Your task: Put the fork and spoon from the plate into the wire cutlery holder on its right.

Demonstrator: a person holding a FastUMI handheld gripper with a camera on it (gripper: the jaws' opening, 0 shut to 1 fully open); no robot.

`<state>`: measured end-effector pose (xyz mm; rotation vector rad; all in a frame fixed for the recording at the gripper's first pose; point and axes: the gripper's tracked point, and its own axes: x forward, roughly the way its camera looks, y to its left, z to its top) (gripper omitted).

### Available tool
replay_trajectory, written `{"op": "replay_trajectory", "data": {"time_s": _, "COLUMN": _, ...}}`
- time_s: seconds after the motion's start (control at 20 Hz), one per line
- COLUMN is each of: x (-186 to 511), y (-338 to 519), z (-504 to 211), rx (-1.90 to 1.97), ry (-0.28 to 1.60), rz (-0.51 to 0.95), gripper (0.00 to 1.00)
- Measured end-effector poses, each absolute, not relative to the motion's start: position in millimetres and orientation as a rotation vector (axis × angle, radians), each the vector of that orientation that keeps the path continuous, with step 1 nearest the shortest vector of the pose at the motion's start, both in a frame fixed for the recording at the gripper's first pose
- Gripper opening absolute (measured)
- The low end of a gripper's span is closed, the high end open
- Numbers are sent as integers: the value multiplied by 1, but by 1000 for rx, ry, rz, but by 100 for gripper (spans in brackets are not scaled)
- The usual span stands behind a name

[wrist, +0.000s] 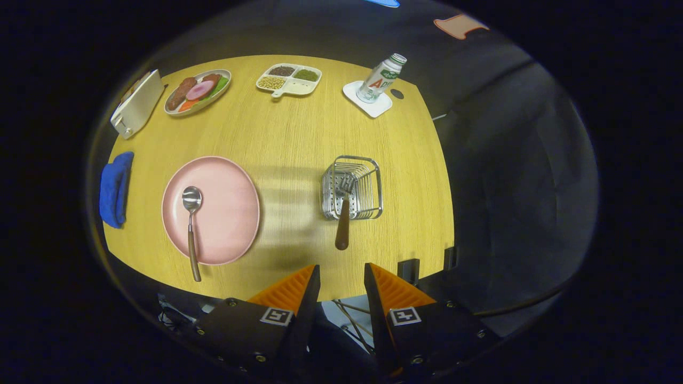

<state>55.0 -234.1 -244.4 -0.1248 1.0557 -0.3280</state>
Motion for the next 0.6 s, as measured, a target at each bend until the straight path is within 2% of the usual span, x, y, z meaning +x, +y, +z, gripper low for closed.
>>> {"op": "replay_trajectory", "data": {"time_s": 0.6, "x": 55, "y": -108, "z": -266, "rx": -194, "ry": 1068, "rz": -168, "gripper": 51}}
